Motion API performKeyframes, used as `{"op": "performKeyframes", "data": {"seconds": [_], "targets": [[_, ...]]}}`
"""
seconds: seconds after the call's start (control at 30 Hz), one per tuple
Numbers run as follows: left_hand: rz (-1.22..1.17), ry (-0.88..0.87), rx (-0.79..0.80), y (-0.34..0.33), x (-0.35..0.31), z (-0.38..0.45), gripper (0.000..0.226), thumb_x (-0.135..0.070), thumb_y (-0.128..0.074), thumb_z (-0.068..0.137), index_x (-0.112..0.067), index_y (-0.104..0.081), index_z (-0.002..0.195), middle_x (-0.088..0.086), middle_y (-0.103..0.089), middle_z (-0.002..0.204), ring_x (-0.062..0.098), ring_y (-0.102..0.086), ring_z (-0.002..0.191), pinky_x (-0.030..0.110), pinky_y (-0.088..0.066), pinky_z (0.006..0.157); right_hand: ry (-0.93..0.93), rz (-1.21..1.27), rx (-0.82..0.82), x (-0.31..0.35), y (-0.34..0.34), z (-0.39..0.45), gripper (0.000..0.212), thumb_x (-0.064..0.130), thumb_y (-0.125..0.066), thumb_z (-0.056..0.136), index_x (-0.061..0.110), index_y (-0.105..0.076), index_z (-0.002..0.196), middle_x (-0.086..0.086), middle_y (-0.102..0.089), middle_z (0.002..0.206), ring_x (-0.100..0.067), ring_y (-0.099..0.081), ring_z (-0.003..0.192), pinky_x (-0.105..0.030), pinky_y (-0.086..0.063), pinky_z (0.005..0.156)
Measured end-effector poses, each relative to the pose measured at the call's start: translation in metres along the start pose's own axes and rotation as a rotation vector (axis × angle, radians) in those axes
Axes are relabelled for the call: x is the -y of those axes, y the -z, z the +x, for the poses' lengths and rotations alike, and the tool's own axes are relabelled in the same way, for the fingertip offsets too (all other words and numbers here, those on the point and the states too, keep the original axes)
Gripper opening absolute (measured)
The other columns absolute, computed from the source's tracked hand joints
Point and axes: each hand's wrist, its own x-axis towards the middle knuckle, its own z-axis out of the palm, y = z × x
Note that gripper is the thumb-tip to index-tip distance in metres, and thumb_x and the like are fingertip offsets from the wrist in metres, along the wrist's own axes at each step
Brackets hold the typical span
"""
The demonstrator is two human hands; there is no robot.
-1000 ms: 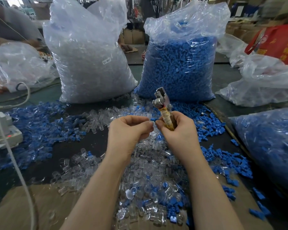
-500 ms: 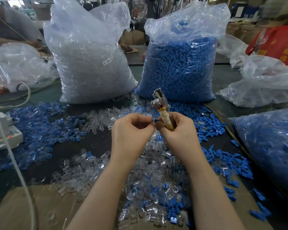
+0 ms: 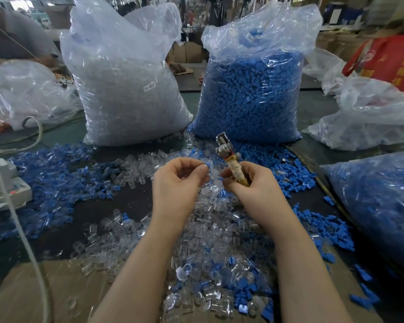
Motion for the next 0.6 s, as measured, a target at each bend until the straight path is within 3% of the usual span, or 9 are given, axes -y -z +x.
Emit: {"op": "performKeyframes", "data": {"seconds": [0.23,0.43,0.6], "targets": [[-0.088,-0.024,-0.004,0.0035,0.0009,0.0032,0.010,-0.001,-0.068,0.088,-0.010,-0.068,0.083,-0.002,-0.072,0.071,0.011,-0.069,0.068,0.017,-0.054,0.067,-0.064,-0.050,0.183,-0.0011,0.0053,-0.0023,0.010,0.014,-0.070,0.084,0.023,-0.067,0.089,-0.005,-0.068,0.086,-0.031,-0.064,0.086,-0.051,-0.053,0.084],[-0.094,-0.044,0.021,0.0047,0.0004,0.0044,0.003,0.000,-0.066,0.089,-0.002,-0.067,0.090,0.008,-0.071,0.082,0.010,-0.069,0.071,0.017,-0.054,0.068,-0.045,-0.073,0.249,0.0027,0.0050,-0.0037,0.013,0.014,-0.069,0.085,0.023,-0.064,0.092,-0.004,-0.065,0.085,-0.033,-0.062,0.081,-0.050,-0.053,0.080],[-0.084,-0.058,0.045,0.0064,-0.0013,0.0034,0.004,0.000,-0.065,0.089,-0.004,-0.067,0.089,0.005,-0.071,0.080,0.007,-0.068,0.068,0.013,-0.052,0.065,-0.031,-0.094,0.262,0.0032,0.0049,-0.0041,0.014,0.011,-0.066,0.086,0.021,-0.062,0.095,-0.005,-0.065,0.087,-0.033,-0.062,0.081,-0.049,-0.053,0.079]]}}
